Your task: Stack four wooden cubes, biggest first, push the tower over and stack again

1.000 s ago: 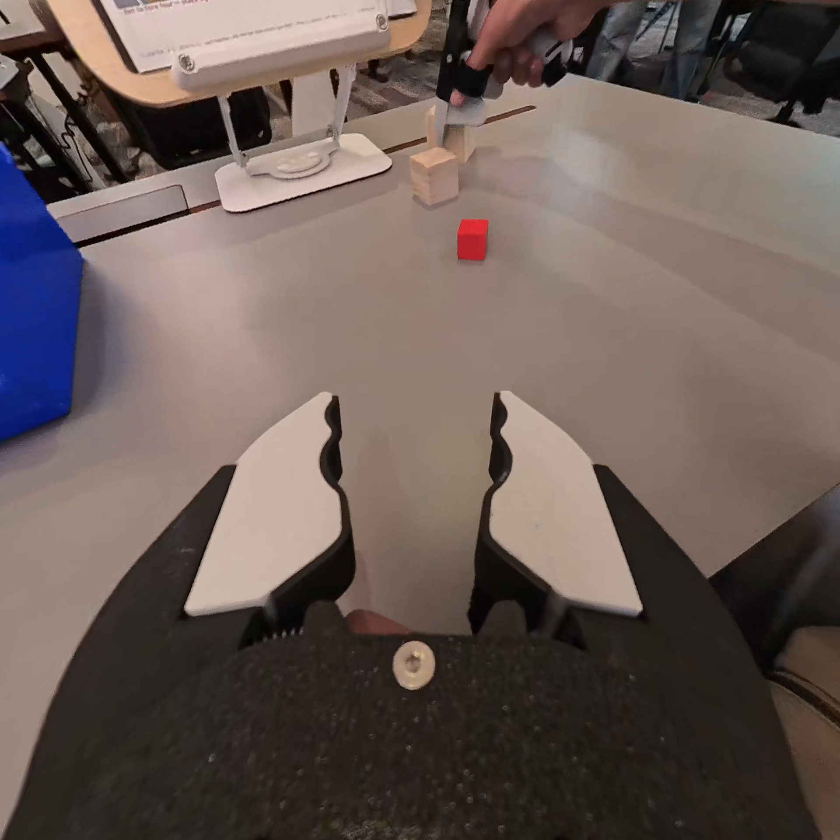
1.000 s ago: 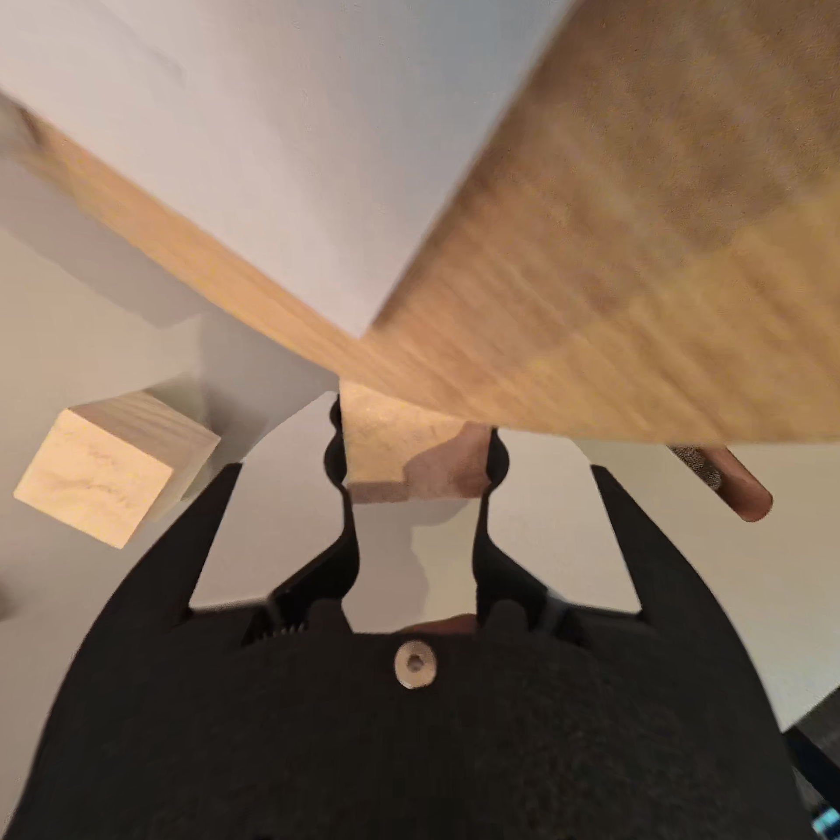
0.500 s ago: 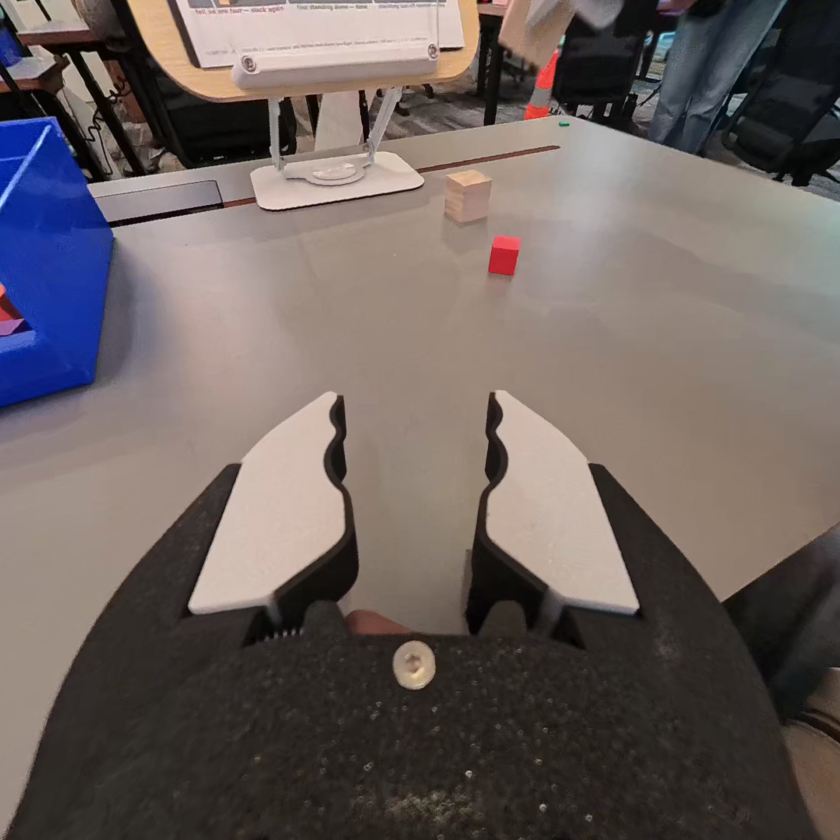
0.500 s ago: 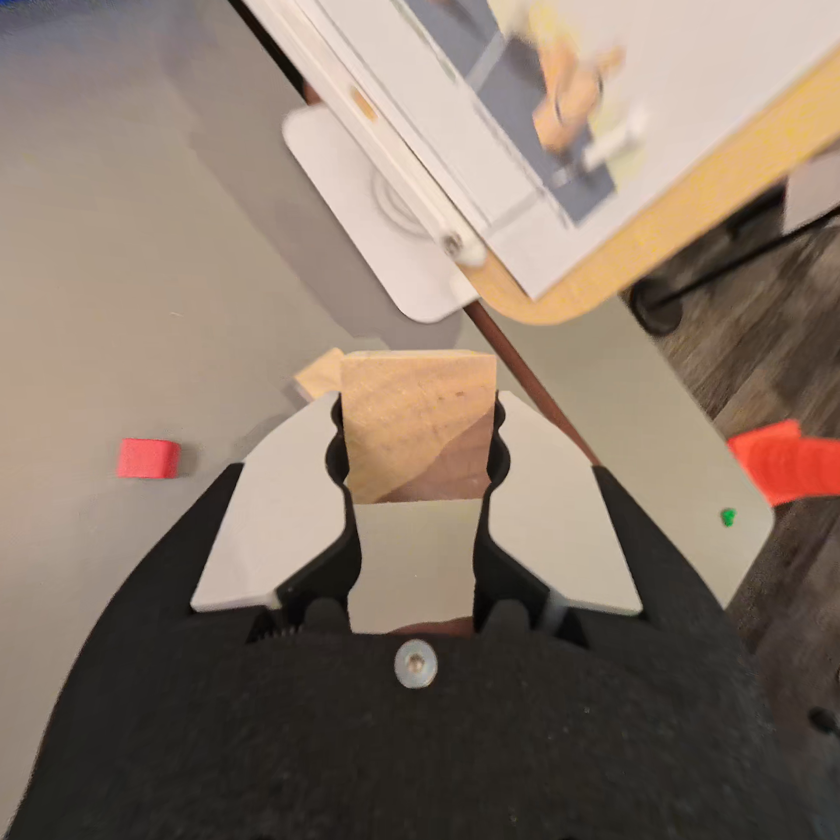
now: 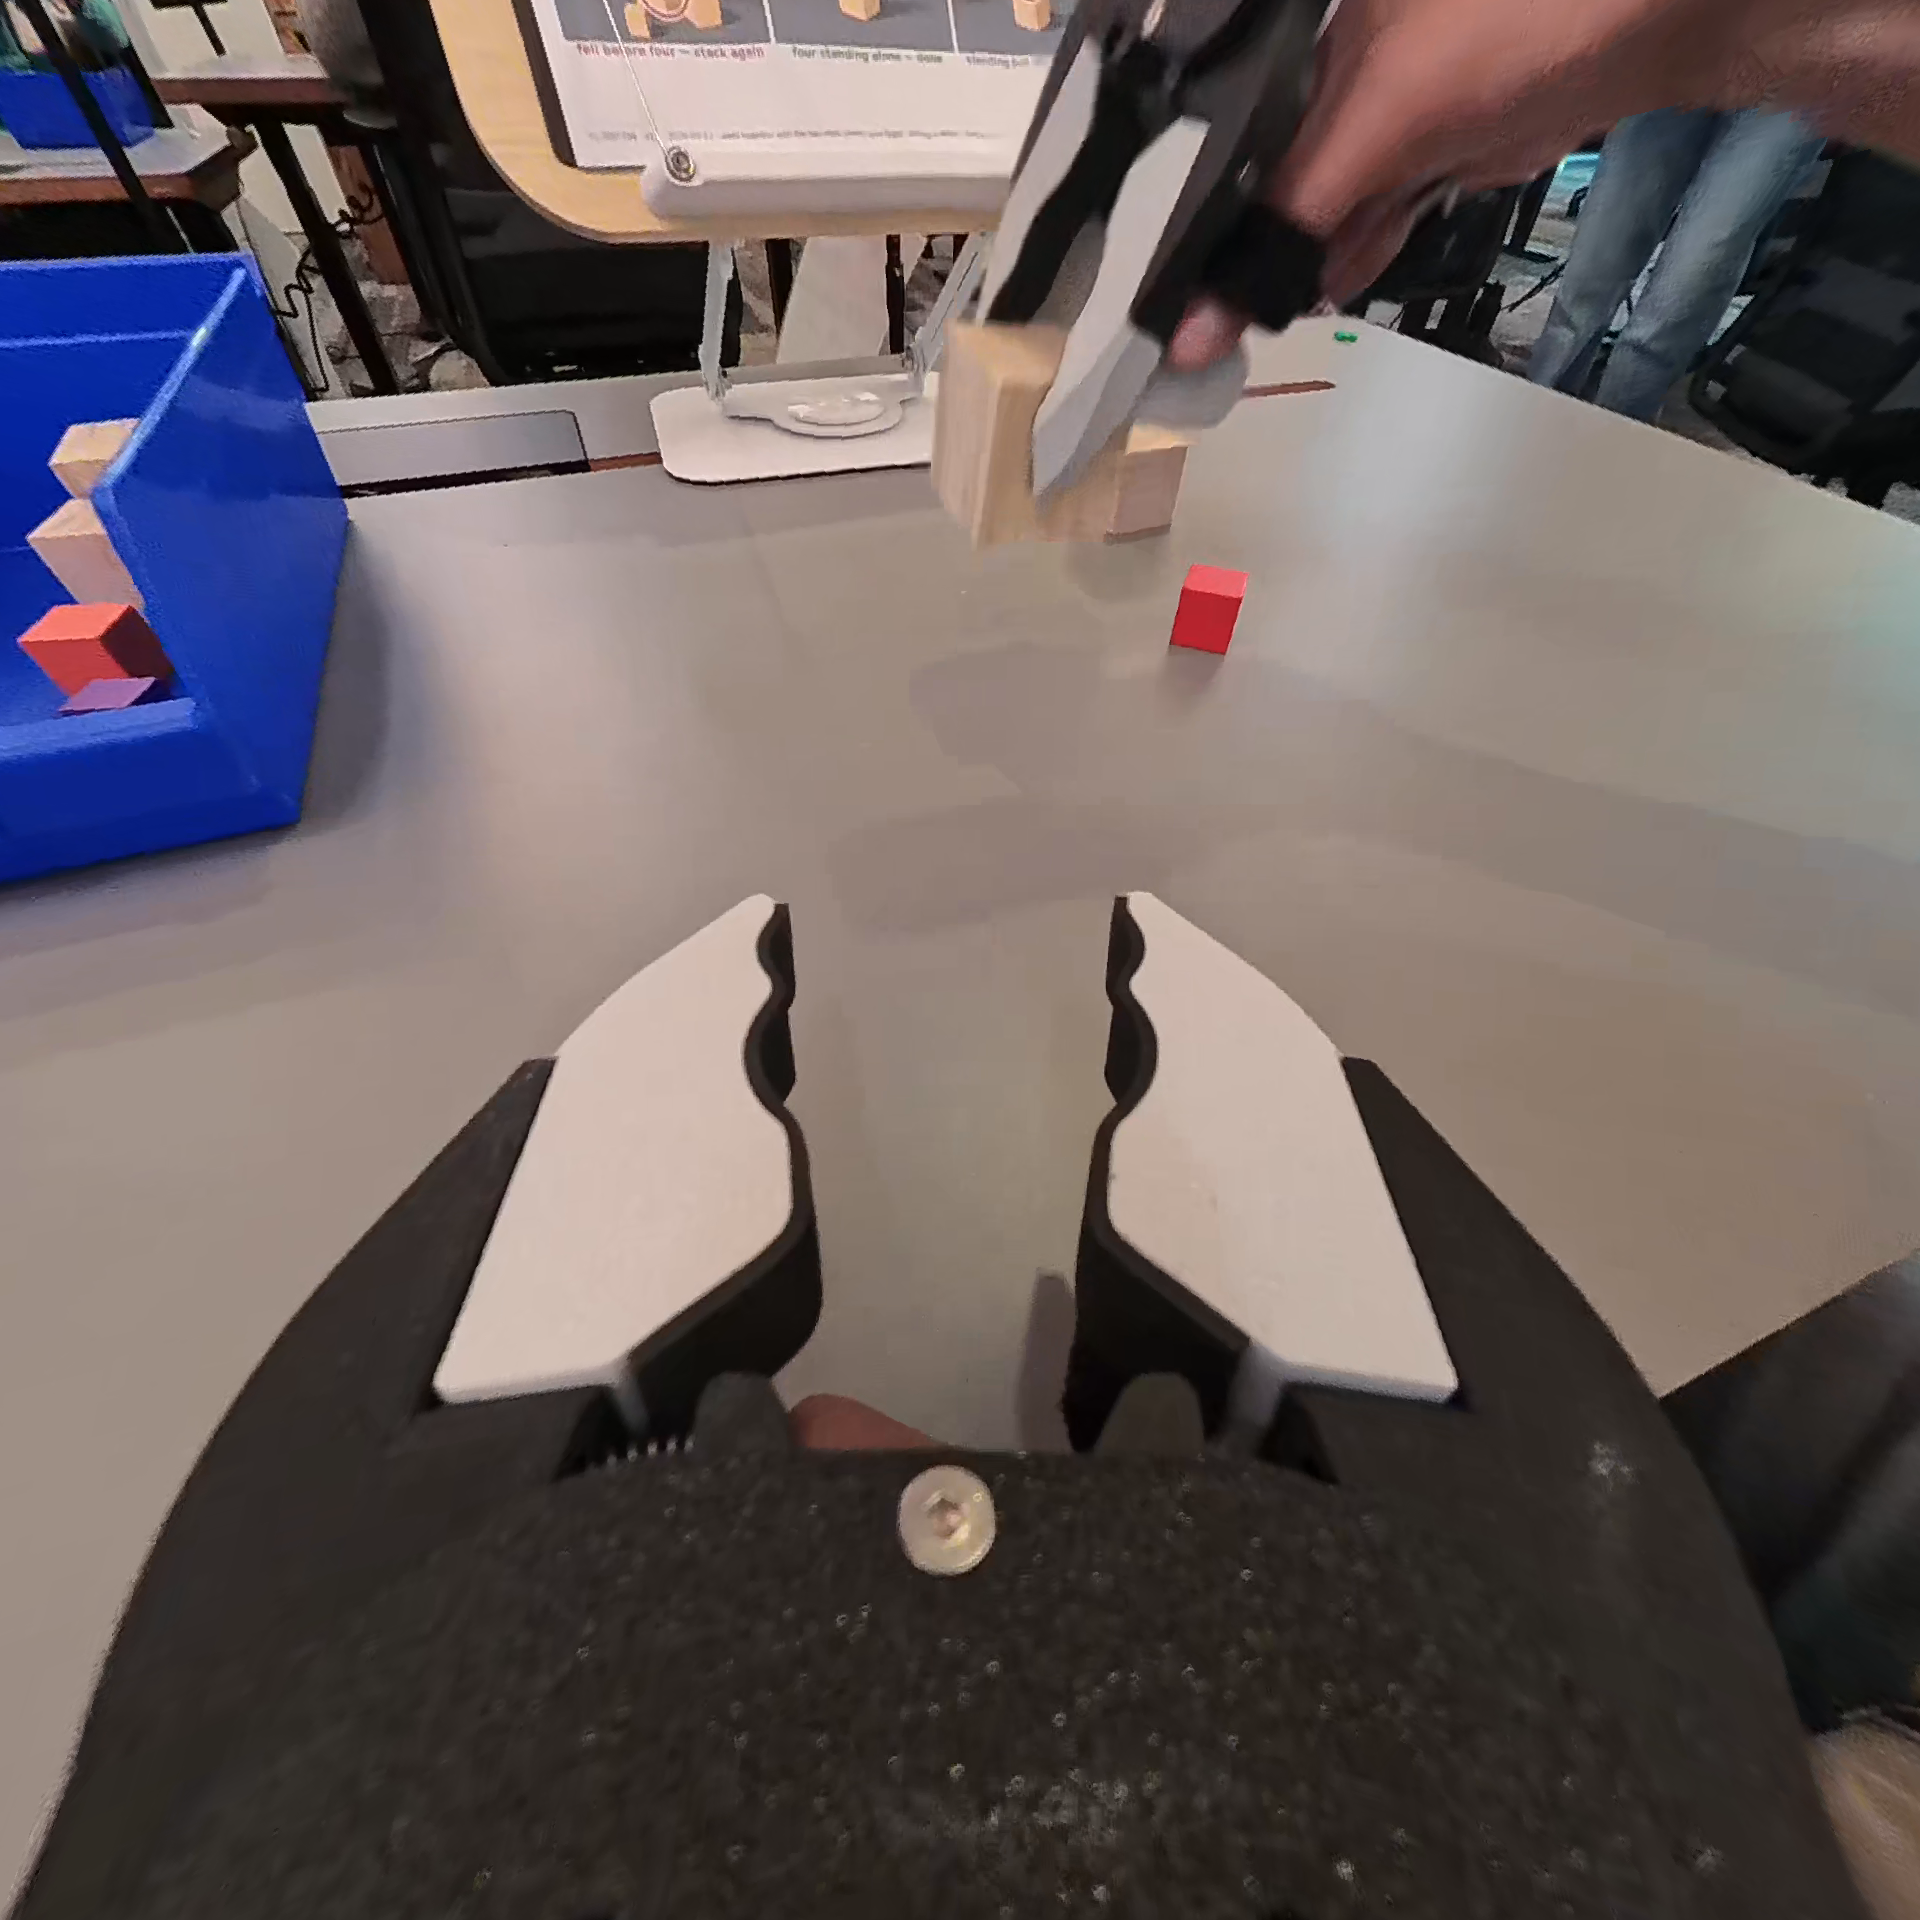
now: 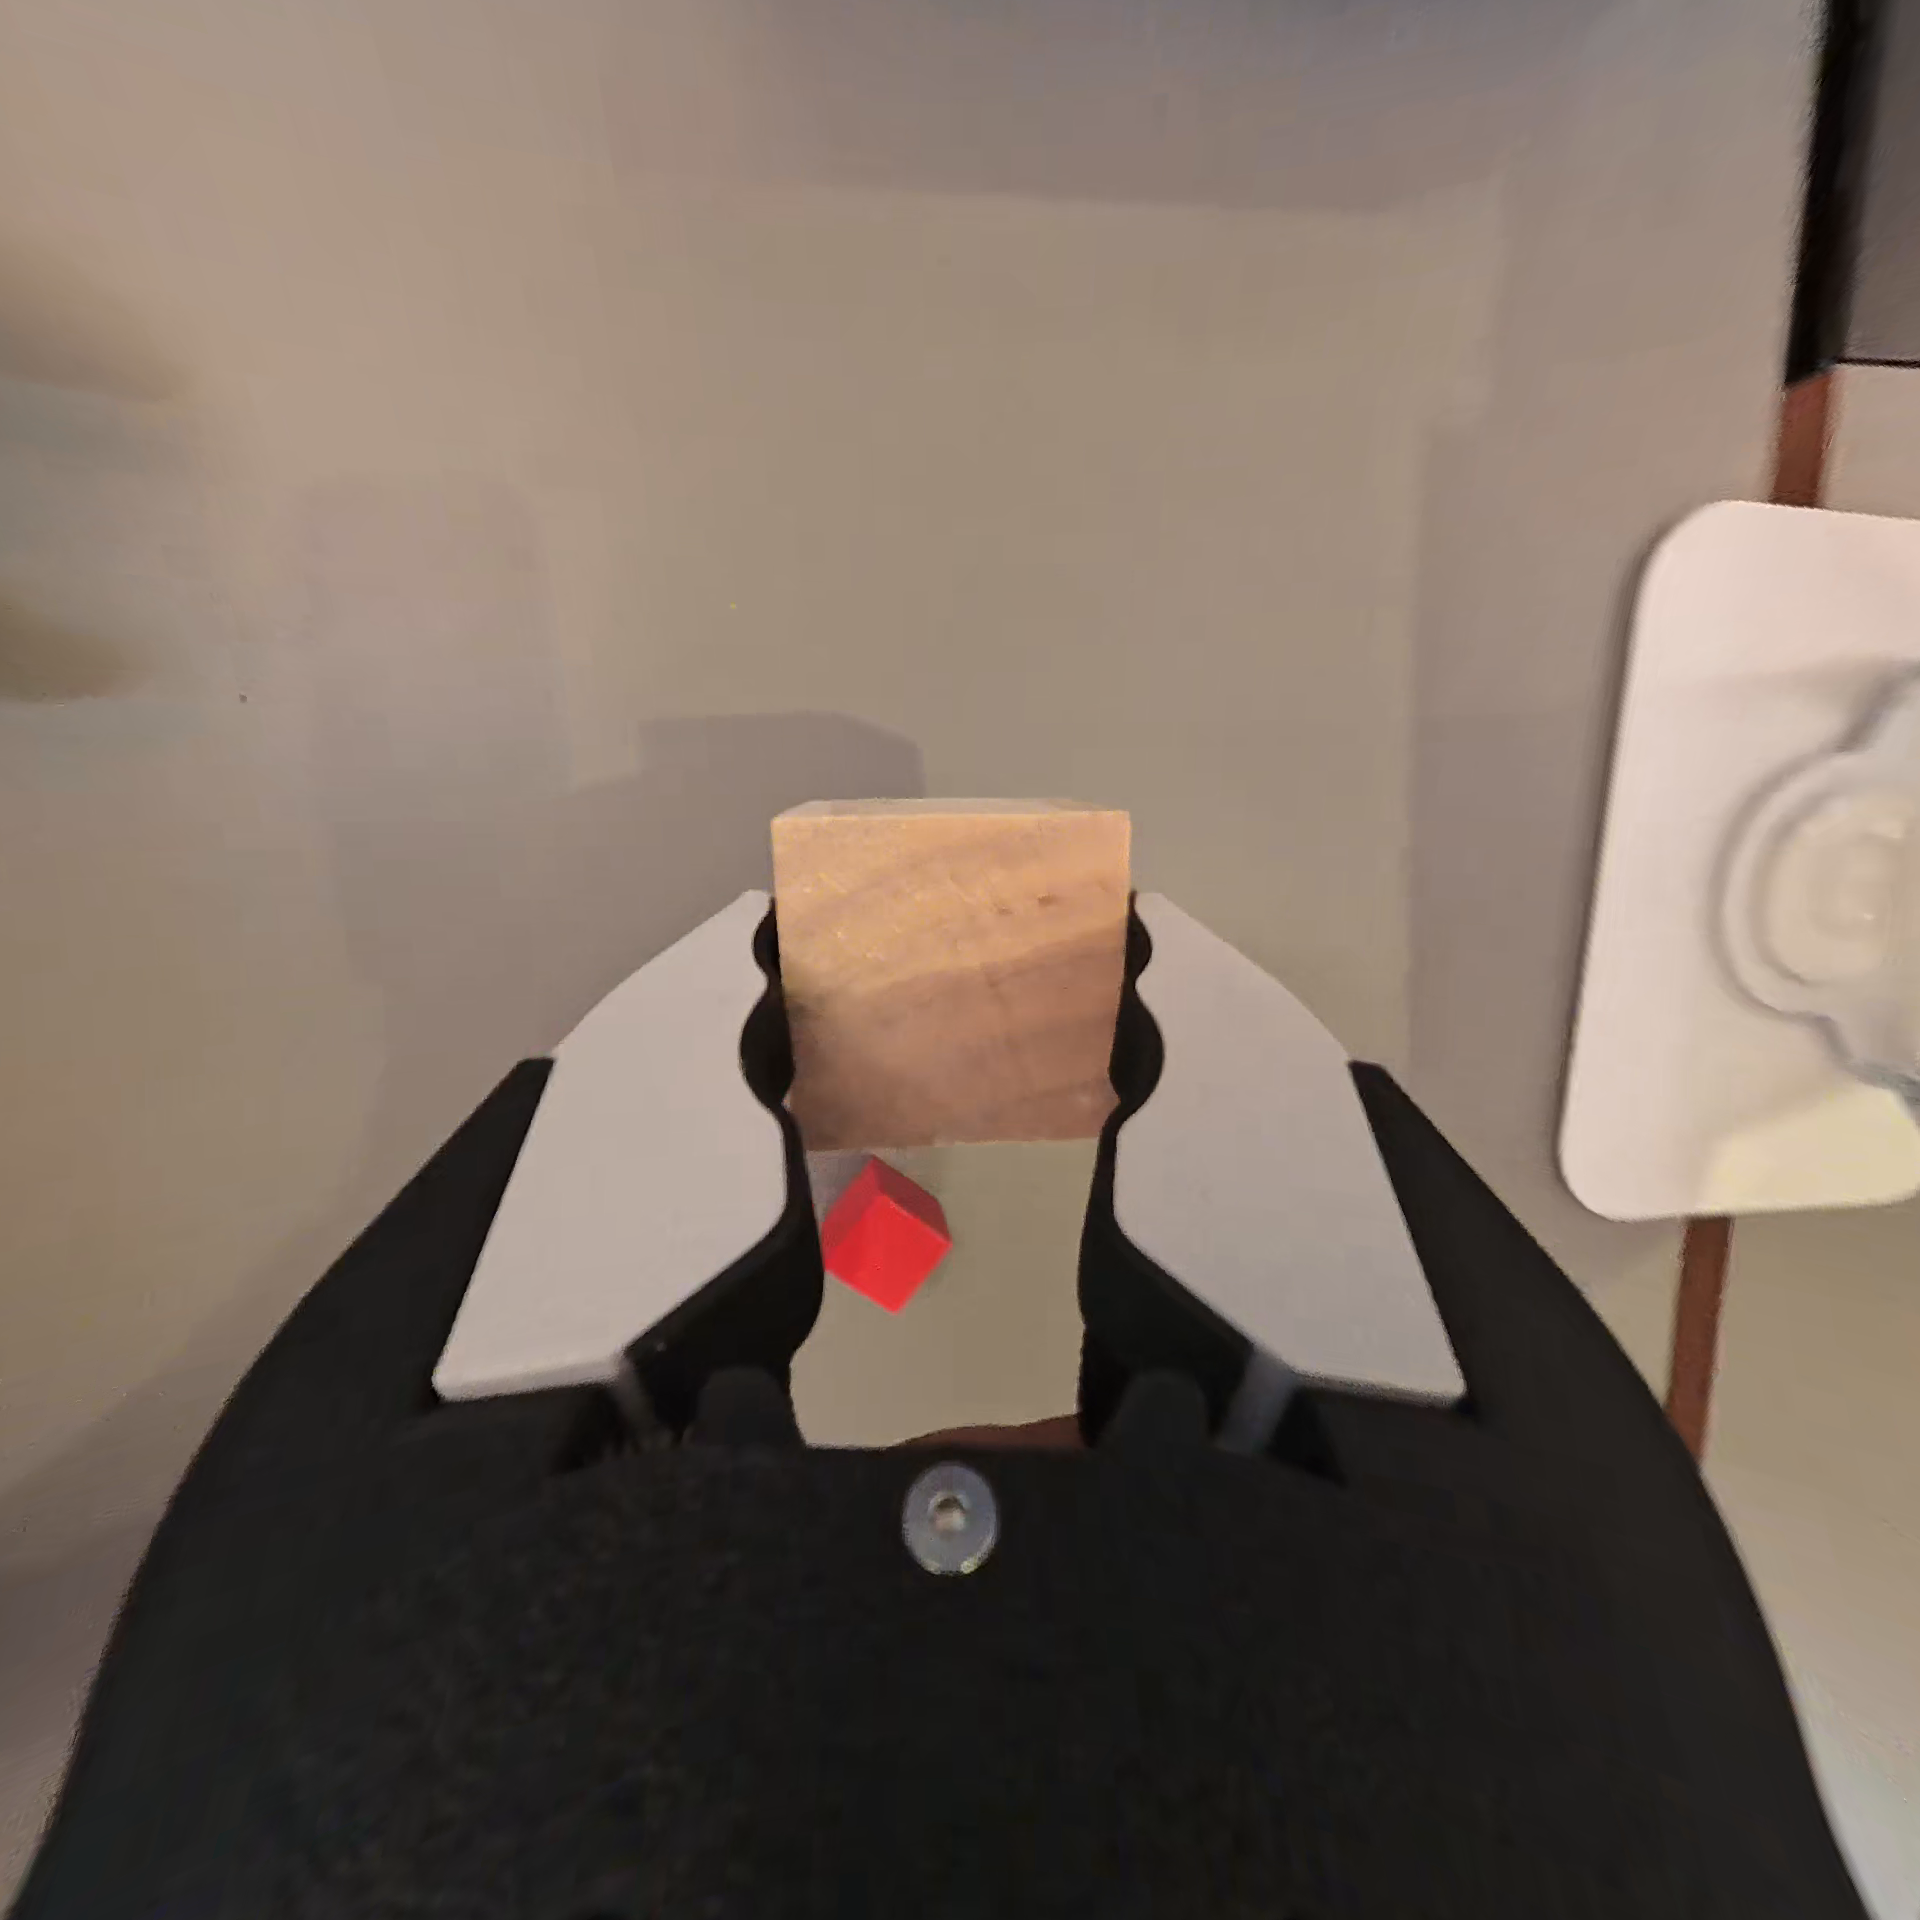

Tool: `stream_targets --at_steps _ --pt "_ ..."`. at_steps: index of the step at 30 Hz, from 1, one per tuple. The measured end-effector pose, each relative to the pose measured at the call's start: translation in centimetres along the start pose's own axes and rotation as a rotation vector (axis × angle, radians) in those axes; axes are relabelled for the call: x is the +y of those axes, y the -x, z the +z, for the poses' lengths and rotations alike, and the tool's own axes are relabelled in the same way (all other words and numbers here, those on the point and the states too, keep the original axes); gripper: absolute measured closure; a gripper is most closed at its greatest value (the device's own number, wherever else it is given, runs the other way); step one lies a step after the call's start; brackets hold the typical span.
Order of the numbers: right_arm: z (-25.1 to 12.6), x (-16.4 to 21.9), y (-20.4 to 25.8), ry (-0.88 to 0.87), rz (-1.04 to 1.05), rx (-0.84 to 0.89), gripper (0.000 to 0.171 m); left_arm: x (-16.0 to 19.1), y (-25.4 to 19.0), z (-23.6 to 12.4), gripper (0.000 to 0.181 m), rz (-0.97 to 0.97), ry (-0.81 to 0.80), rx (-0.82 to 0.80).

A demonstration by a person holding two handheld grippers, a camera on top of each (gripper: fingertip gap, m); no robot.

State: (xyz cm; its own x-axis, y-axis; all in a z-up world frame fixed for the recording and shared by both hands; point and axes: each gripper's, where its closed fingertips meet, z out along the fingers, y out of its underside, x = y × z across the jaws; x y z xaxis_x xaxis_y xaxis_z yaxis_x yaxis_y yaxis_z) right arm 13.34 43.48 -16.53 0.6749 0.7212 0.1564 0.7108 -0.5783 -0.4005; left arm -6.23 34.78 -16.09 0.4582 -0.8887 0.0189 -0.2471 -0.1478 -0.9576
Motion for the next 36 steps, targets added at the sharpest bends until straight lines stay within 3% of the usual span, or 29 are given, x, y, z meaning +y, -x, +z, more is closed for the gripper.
stream_targets --at_steps 13,16,19,25,30,36 --pt "4.5 1.6 3.1 0.023 -0.023 -0.012 0.112 0.4 -1.0 0.2 0.123 0.018 0.023 0.037" --pt "2.8 1.0 3.1 -0.06 0.004 0.043 0.103 0.3 -0.9 0.1 0.124 0.012 0.021 0.032" --pt "-1.4 0.6 3.8 -0.231 0.104 0.163 0.102 0.1 -0.4 -0.1 0.124 0.019 0.011 0.008" --pt "-9.3 5.7 7.8 -0.552 0.436 0.522 0.102 -0.3 0.6 -0.1 0.124 -0.033 -0.001 -0.029" --pt "-10.0 11.3 11.7 -0.649 0.774 0.651 0.098 -0.7 0.9 -0.3 0.124 -0.049 -0.018 -0.047" --pt "-9.2 14.8 13.6 -0.657 0.923 0.754 0.099 -0.9 0.2 -0.3 0.125 -0.033 -0.033 -0.031"
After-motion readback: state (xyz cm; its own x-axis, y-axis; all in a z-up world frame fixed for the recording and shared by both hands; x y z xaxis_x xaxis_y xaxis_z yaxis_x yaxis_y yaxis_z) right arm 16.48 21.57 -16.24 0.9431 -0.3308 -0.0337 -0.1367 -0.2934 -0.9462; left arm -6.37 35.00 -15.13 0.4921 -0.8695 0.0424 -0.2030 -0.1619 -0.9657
